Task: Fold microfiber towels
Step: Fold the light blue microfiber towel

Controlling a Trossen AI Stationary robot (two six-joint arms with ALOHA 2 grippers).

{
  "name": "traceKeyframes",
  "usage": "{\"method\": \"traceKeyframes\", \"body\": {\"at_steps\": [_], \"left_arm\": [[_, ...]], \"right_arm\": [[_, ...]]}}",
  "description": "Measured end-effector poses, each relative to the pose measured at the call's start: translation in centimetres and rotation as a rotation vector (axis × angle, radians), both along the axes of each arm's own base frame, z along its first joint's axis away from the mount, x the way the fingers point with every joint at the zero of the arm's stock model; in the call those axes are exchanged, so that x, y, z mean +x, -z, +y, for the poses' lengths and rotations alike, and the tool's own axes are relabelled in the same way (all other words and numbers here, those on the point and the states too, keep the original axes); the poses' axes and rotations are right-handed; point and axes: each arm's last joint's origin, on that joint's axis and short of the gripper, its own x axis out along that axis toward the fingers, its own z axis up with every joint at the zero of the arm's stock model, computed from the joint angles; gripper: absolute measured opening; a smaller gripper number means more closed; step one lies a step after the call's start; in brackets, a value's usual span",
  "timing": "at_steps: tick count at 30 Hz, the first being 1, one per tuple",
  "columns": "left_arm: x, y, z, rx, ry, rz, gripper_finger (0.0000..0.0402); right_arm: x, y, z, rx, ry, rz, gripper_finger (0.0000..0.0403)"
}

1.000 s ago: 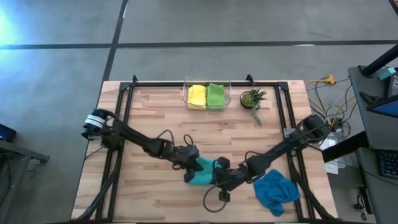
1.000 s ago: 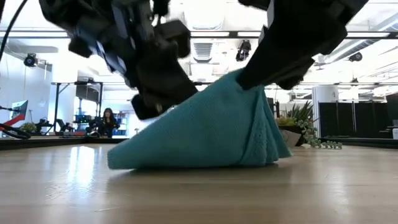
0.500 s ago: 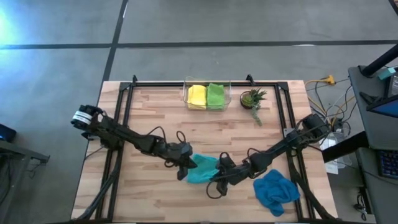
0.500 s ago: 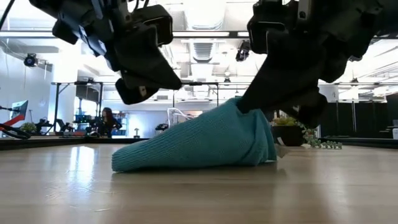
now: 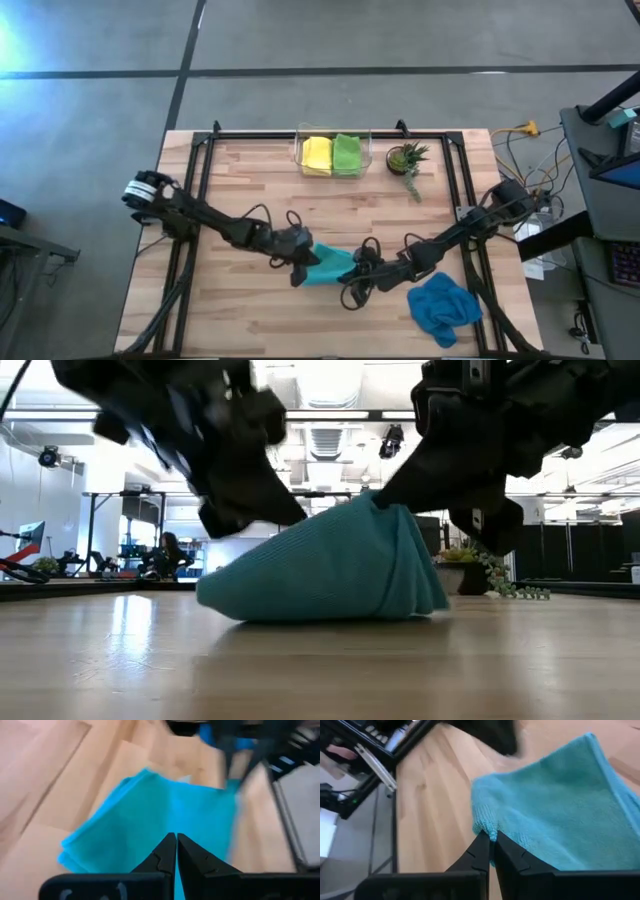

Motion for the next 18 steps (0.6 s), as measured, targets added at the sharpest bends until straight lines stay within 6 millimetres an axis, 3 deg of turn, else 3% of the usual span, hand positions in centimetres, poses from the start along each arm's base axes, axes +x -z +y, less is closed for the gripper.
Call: {"method": "traceKeyframes", "body": {"at_steps": [7, 10, 14, 18], "left_arm": [[1.9, 4.2, 0.4, -0.073, 0.015, 0.093, 0.0000], [1.9, 5.7, 0.2, -0.110, 0.035, 0.149, 0.0000], [1.8, 5.9, 0.2, -0.127, 0.060, 0.156, 0.0000], [1.4, 4.9, 0.3, -0.132, 0.066, 0.151, 0.0000]], "right_arm": [[-0.2, -0.3, -0.1, -0.002, -0.004, -0.007, 0.0009], [-0.2, -0.3, -0.1, 0.011, 0.003, -0.007, 0.0009], [-0.3, -0.2, -0.2, 0.035, 0.039, 0.005, 0.0009], [-0.5, 0.0, -0.3, 0.053, 0.074, 0.021, 0.0009]]}}
